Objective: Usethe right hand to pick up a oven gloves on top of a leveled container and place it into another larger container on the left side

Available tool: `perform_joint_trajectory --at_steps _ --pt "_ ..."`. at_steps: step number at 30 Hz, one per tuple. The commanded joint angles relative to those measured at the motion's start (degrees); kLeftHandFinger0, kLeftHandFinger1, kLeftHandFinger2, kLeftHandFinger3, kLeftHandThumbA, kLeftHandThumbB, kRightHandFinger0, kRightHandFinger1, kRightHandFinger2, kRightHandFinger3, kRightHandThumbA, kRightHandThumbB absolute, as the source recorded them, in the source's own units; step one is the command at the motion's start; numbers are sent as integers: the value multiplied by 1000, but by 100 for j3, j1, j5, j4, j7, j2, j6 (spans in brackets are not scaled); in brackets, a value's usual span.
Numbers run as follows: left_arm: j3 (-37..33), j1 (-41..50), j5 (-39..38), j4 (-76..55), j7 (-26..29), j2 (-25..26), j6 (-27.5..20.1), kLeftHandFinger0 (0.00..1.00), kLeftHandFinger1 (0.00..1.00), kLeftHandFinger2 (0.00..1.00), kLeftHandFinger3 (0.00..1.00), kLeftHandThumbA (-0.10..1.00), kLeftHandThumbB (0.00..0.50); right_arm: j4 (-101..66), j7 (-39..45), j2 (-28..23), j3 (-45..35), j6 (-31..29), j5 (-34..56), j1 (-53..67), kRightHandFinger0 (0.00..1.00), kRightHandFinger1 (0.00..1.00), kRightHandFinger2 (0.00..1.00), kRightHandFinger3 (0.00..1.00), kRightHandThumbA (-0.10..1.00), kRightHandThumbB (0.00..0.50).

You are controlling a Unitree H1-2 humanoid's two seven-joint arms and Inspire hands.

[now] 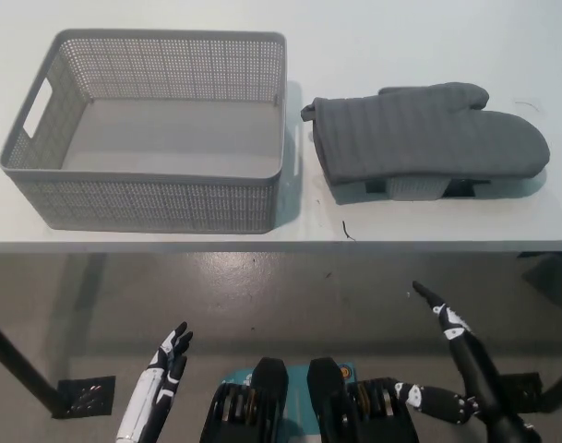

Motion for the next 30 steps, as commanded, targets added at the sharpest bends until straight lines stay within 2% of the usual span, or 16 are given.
perform_joint_trajectory --at_steps 1,6,12,18,24,30 --pt "1 -156 142 -78 164 14 -525 1000 1000 1000 1000 1000 142 -1120 -290 -397 -241 423 -1792 -333 1000 1000 1000 1000 1000 232" --pt "12 -161 132 -59 168 -2 -532 1000 1000 1000 1000 1000 141 -1117 -94 -552 -352 751 -1888 -745 1000 1000 1000 1000 1000 253" --pt "13 -223 108 -24 136 -37 -504 1000 1000 1000 1000 1000 151 -1002 51 -647 -428 1239 -2165 -1310 1000 1000 1000 1000 1000 251" --pt "34 -239 90 13 126 -50 -545 1000 1000 1000 1000 1000 163 -847 150 -616 -445 1628 -2390 -1740 1000 1000 1000 1000 1000 216" --pt "50 -225 55 49 110 -66 -600 1000 1000 1000 1000 1000 167 -622 102 -614 -386 1775 -2518 -1990 1000 1000 1000 1000 1000 188" --pt "57 -208 60 43 113 -70 -606 1000 1000 1000 1000 1000 163 -317 -11 -593 -310 1822 -2620 -2170 1000 1000 1000 1000 1000 207"
